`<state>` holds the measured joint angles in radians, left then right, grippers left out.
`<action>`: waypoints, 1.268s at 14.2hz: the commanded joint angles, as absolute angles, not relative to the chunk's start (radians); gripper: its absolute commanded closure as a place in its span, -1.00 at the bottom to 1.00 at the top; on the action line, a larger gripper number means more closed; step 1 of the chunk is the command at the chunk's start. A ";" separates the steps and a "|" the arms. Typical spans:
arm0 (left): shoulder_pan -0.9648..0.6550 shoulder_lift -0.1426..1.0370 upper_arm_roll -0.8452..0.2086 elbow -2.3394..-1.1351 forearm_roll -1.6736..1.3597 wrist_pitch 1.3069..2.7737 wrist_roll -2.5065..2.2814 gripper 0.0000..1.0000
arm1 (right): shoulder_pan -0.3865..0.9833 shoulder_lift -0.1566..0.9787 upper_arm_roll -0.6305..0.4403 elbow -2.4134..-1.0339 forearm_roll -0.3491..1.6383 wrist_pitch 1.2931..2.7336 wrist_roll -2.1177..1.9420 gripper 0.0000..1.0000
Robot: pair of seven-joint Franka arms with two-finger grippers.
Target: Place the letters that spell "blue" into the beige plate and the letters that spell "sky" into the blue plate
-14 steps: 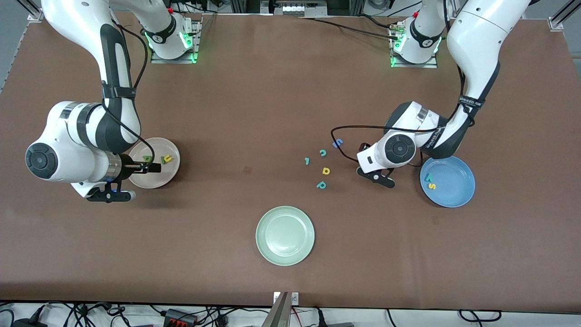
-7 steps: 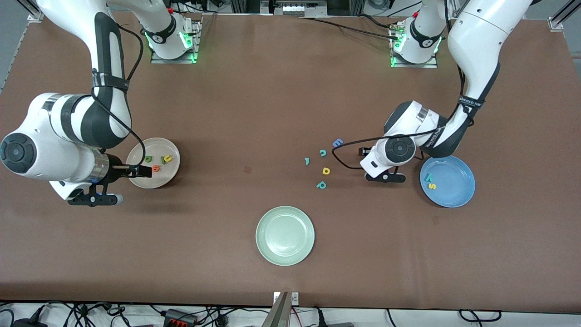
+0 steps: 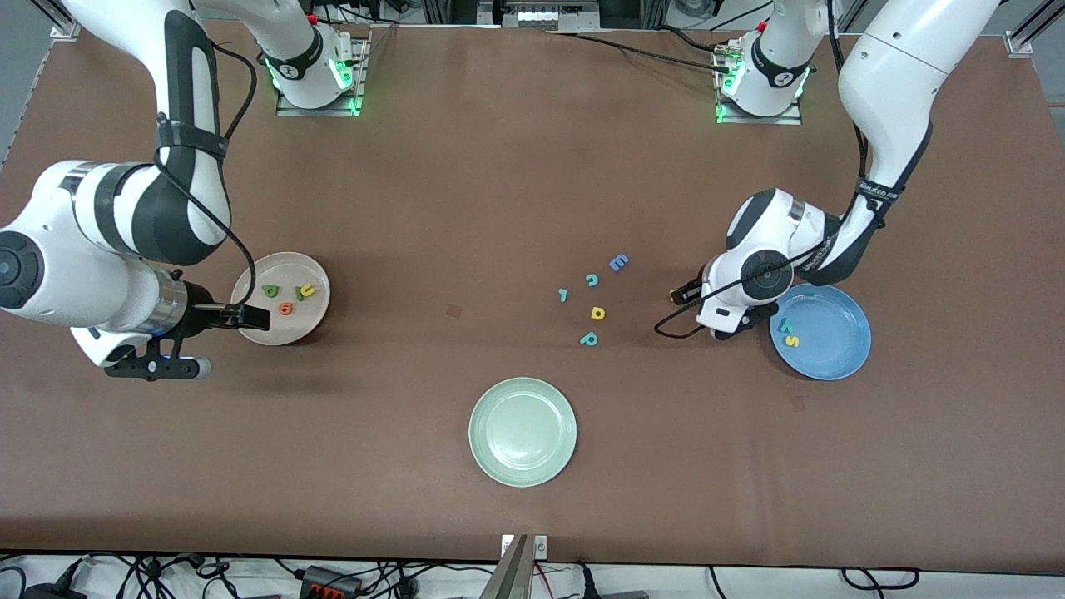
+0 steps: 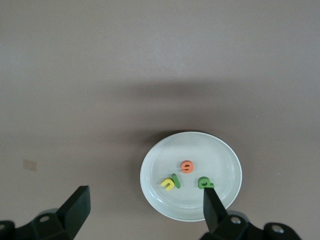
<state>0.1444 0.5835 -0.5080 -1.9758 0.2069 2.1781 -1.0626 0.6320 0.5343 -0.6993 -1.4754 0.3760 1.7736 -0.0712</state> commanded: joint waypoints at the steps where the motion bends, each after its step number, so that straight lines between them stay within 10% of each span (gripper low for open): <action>1: 0.135 0.564 -0.561 -1.993 0.195 2.198 -1.306 -0.69 | 0.617 0.485 -0.651 -1.476 0.309 1.755 -0.026 -1.00; 11: 0.118 0.566 -0.548 -2.034 0.210 2.313 -1.417 -0.24 | 0.053 0.246 -0.042 -1.476 -0.032 1.750 0.038 -1.00; 18: 0.129 0.540 -0.549 -2.083 0.334 2.395 -1.574 -0.25 | -0.023 0.201 -0.032 -1.370 -0.023 1.629 0.012 -1.00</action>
<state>0.1032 0.5804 -0.5484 -2.0515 0.3126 2.3777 -1.5551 0.0292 0.2141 -0.0642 -1.3945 -0.0167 1.6584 0.0318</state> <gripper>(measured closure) 0.374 0.000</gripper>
